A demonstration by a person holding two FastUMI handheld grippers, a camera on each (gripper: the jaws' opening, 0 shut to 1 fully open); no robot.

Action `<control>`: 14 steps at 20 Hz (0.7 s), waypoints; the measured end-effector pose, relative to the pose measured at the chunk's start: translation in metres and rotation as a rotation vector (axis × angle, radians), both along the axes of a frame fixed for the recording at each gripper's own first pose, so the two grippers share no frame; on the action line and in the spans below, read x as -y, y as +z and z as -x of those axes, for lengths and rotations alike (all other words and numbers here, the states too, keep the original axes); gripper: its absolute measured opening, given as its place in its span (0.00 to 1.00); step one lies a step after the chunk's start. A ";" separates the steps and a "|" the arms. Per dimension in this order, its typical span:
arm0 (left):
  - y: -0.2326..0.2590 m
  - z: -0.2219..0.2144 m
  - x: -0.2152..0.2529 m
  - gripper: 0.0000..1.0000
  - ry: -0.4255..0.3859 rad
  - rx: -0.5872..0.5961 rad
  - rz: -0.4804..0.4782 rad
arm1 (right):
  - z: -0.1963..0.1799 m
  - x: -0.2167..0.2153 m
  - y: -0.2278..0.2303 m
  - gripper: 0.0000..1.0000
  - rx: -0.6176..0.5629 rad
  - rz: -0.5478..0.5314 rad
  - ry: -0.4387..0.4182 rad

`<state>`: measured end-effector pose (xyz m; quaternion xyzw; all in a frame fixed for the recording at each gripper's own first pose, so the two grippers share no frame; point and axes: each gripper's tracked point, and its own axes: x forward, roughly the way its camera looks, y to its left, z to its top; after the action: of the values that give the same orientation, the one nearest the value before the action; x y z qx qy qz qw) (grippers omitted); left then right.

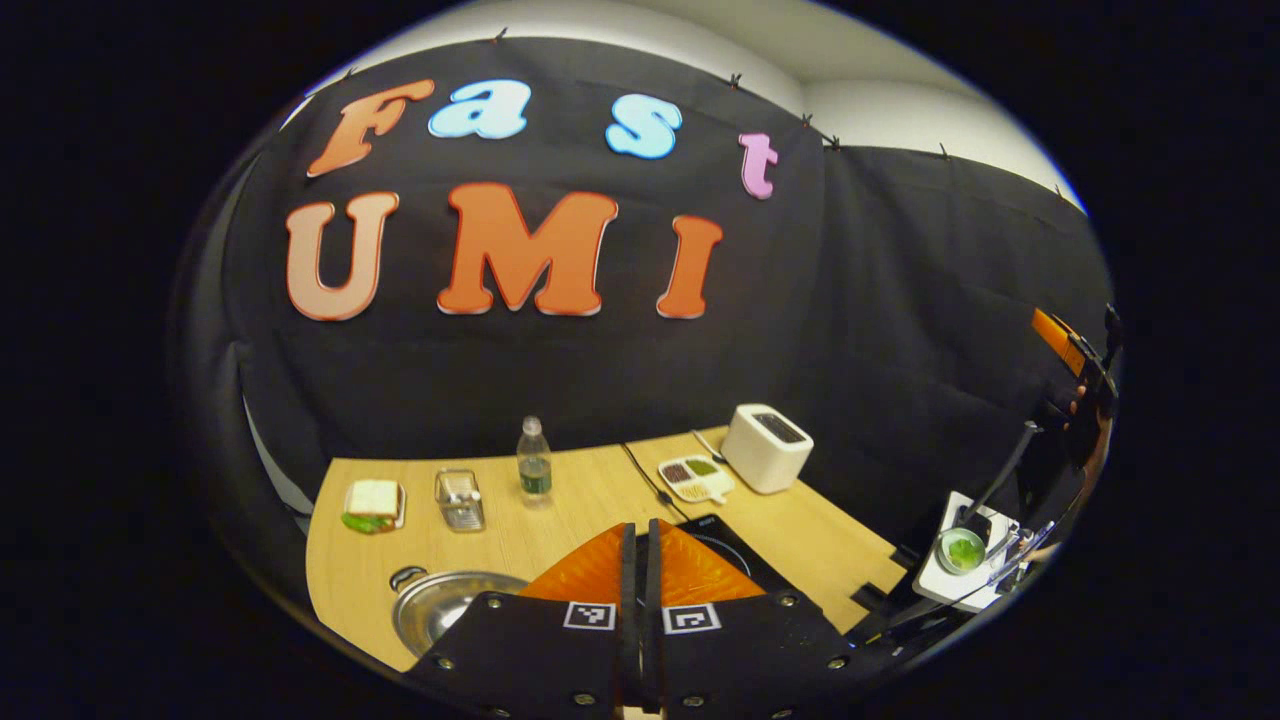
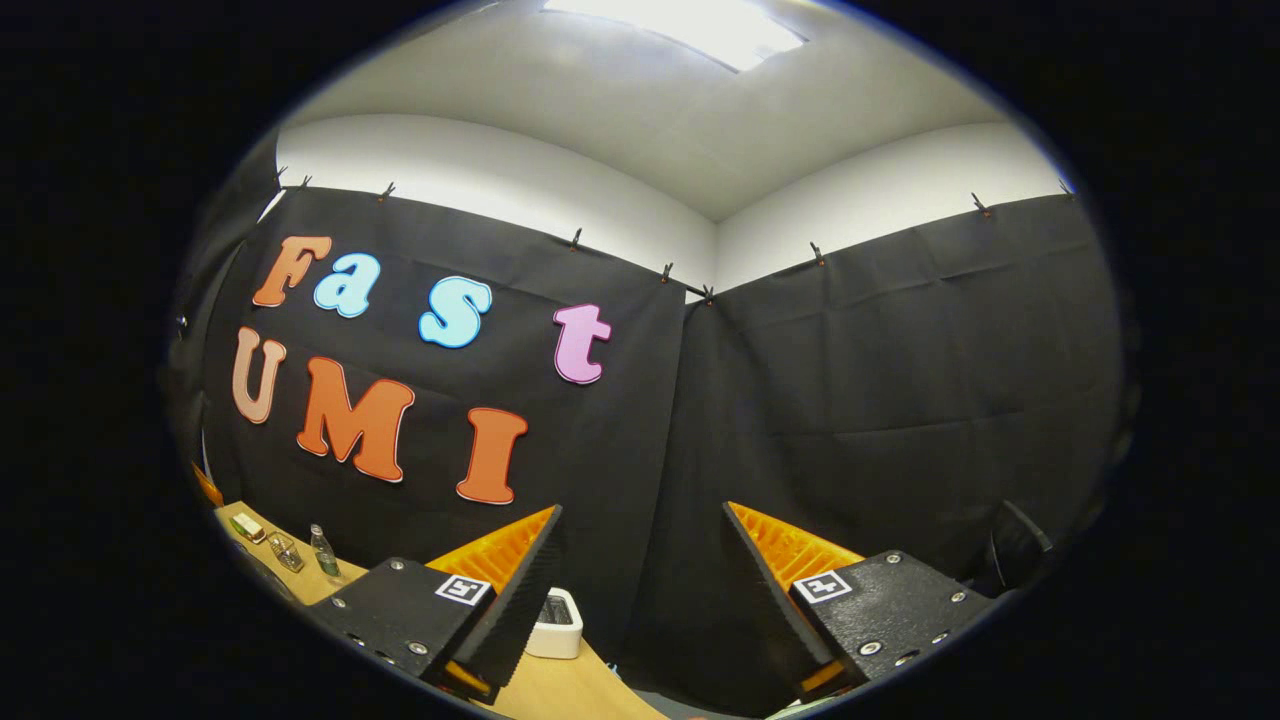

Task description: First push the handle of the pot to place it horizontally, then grasp the pot with both hands and set it on the induction cooktop.

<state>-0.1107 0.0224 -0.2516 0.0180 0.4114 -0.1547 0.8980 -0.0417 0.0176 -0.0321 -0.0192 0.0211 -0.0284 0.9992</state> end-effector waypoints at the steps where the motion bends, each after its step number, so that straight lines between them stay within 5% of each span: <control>1: -0.018 0.014 -0.002 0.02 -0.025 -0.055 -0.025 | 0.002 0.000 -0.004 0.94 -0.011 -0.002 -0.008; 6: -0.093 0.081 -0.010 0.02 -0.141 -0.314 -0.119 | 0.007 0.003 -0.021 0.94 -0.046 -0.019 -0.036; 14: -0.149 0.156 -0.045 0.02 -0.168 -0.579 -0.176 | 0.006 0.005 -0.052 0.94 -0.113 -0.003 -0.075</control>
<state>-0.2668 0.0673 -0.4002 0.0849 0.6589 -0.1908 0.7226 -0.0473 0.0130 -0.0839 -0.0185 0.0783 -0.0646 0.9947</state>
